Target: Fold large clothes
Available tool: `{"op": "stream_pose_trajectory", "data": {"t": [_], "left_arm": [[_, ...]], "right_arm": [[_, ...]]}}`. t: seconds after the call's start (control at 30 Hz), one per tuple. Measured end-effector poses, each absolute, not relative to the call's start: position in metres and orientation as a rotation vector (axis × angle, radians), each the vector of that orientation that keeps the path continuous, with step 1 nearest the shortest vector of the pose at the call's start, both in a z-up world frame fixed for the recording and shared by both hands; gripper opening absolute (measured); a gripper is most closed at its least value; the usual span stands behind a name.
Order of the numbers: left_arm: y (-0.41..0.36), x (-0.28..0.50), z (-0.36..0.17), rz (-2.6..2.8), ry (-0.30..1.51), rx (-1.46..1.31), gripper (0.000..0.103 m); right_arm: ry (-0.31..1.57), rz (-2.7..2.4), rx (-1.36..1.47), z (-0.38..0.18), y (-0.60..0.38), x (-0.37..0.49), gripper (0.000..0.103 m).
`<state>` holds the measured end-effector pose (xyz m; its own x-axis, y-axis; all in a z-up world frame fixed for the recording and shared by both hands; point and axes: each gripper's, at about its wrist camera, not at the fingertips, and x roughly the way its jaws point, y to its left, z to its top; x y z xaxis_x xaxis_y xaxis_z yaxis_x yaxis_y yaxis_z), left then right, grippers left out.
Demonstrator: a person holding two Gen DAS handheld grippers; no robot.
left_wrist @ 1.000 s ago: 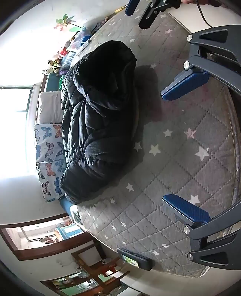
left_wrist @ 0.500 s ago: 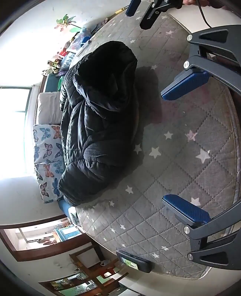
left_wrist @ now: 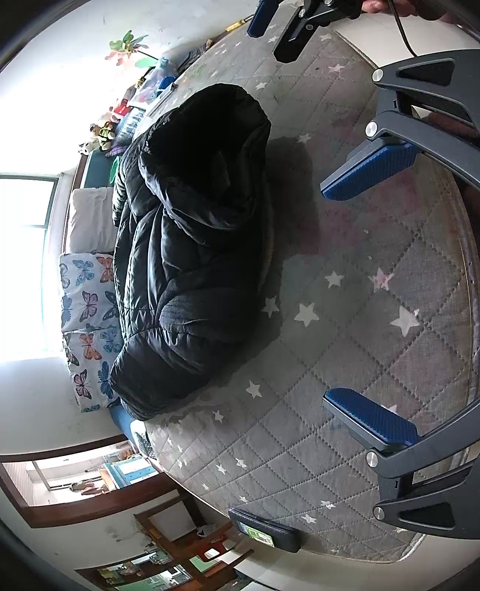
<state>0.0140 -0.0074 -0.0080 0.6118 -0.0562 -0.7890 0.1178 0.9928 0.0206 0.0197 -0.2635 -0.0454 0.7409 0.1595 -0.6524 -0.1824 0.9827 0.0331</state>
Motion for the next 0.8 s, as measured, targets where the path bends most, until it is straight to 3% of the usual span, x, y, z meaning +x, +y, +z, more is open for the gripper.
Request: {"op": "stream_pose_trajectory", "data": {"t": [0.8], "left_arm": [[-0.004, 0.03, -0.019, -0.084, 0.941, 0.07, 0.103]], "right_arm": [[0.732, 0.2, -0.029, -0.05, -0.264, 0.031, 0.103]]}}
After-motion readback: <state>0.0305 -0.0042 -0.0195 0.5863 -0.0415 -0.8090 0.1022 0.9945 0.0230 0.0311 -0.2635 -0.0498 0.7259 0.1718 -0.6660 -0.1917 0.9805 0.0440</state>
